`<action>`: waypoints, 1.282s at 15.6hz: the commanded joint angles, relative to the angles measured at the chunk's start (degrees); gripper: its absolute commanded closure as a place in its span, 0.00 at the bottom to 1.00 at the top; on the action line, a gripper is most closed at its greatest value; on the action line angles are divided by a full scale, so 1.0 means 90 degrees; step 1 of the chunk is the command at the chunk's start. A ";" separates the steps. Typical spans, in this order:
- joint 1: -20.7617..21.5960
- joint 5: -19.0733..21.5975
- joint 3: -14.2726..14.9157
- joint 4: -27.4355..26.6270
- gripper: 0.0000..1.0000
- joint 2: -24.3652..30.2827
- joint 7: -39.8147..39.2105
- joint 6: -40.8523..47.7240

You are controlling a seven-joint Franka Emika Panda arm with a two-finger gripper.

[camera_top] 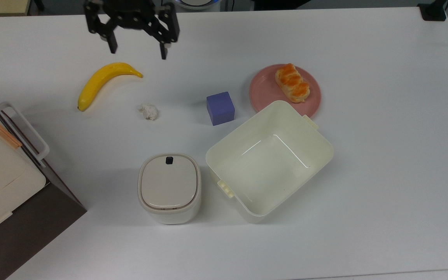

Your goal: Put the bread on a plate

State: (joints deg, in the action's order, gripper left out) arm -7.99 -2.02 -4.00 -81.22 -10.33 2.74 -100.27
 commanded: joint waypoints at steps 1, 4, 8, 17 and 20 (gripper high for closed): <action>0.0145 -0.0039 0.0064 -0.0292 0.00 0.0122 0.0232 -0.0129; 0.0146 -0.0020 0.0064 -0.0302 0.00 0.0132 0.0262 0.0173; 0.0146 0.0039 0.0074 -0.0302 0.00 0.0152 0.0271 0.0350; 0.0136 0.0058 0.0044 -0.0595 0.00 0.0337 0.0331 0.0780; 0.0136 0.0068 0.0044 -0.0595 0.00 0.0347 0.0310 0.0780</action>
State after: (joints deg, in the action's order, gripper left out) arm -7.25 -2.04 -4.02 -84.09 -9.68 6.99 -93.97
